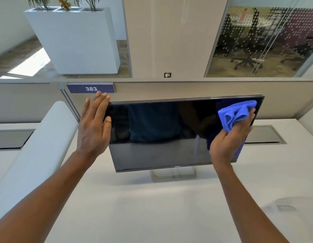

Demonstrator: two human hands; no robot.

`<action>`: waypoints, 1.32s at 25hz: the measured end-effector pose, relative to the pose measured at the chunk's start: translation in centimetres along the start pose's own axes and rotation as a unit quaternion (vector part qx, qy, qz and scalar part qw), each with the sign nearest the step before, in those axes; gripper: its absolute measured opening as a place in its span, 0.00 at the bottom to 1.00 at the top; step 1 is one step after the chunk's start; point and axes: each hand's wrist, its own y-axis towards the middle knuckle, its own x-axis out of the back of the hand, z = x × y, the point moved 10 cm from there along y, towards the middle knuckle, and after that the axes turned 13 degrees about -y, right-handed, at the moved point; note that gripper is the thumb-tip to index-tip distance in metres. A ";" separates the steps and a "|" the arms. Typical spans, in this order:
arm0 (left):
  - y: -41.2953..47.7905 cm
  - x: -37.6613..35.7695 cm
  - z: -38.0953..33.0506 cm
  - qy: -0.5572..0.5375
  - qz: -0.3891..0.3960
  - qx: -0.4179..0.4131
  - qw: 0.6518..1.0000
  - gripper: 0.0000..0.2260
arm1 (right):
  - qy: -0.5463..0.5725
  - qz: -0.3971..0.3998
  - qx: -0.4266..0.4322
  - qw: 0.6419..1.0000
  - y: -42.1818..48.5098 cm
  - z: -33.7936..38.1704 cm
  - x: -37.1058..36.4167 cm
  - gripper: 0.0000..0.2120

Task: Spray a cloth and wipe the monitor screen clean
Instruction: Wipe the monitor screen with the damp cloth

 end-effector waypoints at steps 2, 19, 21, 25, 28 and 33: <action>0.0 0.0 0.0 -0.004 0.004 -0.002 1.000 0.25 | 0.047 -0.008 -0.077 0.996 -0.8 1.2 -0.5 0.29; 0.1 0.2 0.3 0.021 0.024 -0.031 0.999 0.25 | -0.065 0.178 0.621 0.760 -23.0 20.8 -8.2 0.39; 0.1 0.4 0.2 0.024 0.027 -0.032 0.999 0.25 | -0.081 0.169 0.647 0.739 -22.8 19.0 -8.3 0.40; 0.2 0.5 -0.2 0.025 0.023 -0.034 0.999 0.25 | -0.073 0.151 0.619 0.767 -18.3 16.5 -7.2 0.39; 0.1 0.5 -0.1 0.027 0.024 -0.029 0.999 0.25 | -0.075 0.121 0.562 0.815 -13.6 14.8 -5.7 0.38; 0.1 0.4 0.2 0.033 0.029 -0.027 0.999 0.25 | -0.073 0.061 0.447 0.890 -4.9 9.9 -2.7 0.37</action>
